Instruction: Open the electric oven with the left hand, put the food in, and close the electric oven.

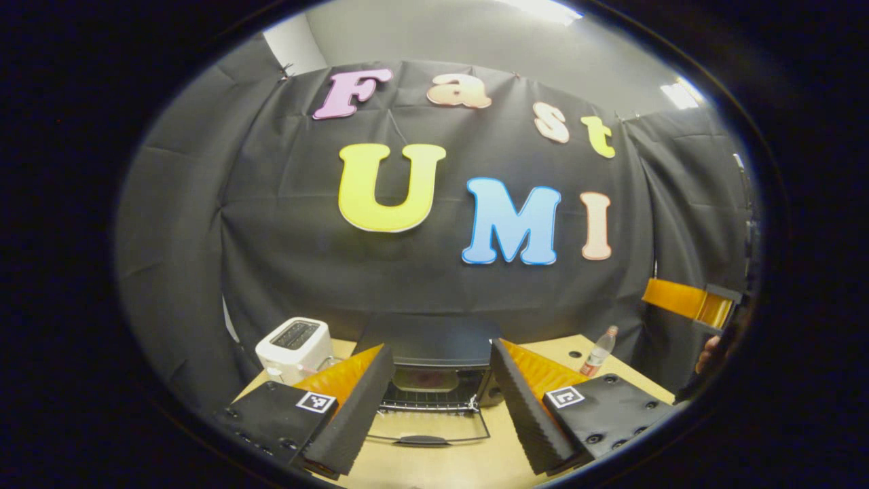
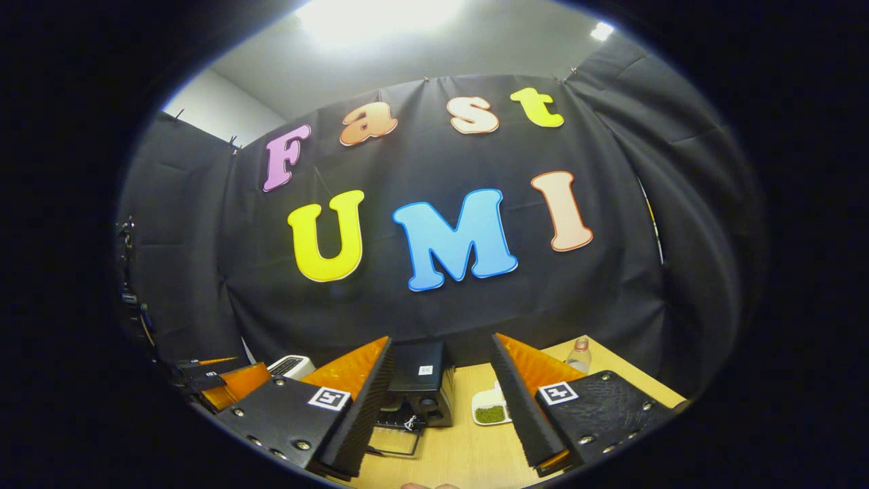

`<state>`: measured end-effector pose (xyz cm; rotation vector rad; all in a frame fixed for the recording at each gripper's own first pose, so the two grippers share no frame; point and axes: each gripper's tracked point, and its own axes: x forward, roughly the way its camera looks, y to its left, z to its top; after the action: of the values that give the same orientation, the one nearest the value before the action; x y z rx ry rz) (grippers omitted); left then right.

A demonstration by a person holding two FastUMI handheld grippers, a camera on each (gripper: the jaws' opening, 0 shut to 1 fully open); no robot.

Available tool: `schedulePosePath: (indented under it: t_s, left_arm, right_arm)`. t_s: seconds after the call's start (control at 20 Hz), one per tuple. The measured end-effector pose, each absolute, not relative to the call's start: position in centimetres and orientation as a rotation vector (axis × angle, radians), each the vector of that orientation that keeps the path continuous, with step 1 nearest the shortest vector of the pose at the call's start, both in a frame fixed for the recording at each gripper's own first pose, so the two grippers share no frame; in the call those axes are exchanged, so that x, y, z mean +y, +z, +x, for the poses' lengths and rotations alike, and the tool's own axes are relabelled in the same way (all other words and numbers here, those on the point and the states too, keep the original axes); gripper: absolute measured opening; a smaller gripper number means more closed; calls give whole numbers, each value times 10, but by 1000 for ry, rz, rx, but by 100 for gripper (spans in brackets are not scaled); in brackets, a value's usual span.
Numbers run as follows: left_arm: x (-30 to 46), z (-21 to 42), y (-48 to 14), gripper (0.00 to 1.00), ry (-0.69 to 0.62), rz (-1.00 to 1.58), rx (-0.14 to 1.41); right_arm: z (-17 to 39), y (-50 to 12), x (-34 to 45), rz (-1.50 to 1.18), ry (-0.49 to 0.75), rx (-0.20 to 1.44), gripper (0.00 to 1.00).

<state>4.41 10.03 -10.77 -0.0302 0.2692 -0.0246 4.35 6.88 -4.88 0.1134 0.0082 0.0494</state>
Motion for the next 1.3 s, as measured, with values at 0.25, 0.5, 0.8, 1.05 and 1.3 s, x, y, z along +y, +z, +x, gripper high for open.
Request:
schedulePosePath:
  t_s: [0.25,0.5,0.8,1.05,1.3]
  left_arm:
    - [77,46,-155,97,-59,-61,398]
    - [74,52,-229,97,-55,-58,583]
    - [77,36,-325,97,-61,-18,864]
    - [86,21,-387,97,-61,-28,1077]
    - [95,24,-428,97,-65,3,1195]
  right_arm:
    - [39,-51,41,94,25,12,86]
    - [37,-64,34,129,26,53,87]
    - [33,-84,22,149,0,104,86]
    - [26,-93,8,155,-37,127,86]
    - [19,-105,-9,166,-100,153,87]
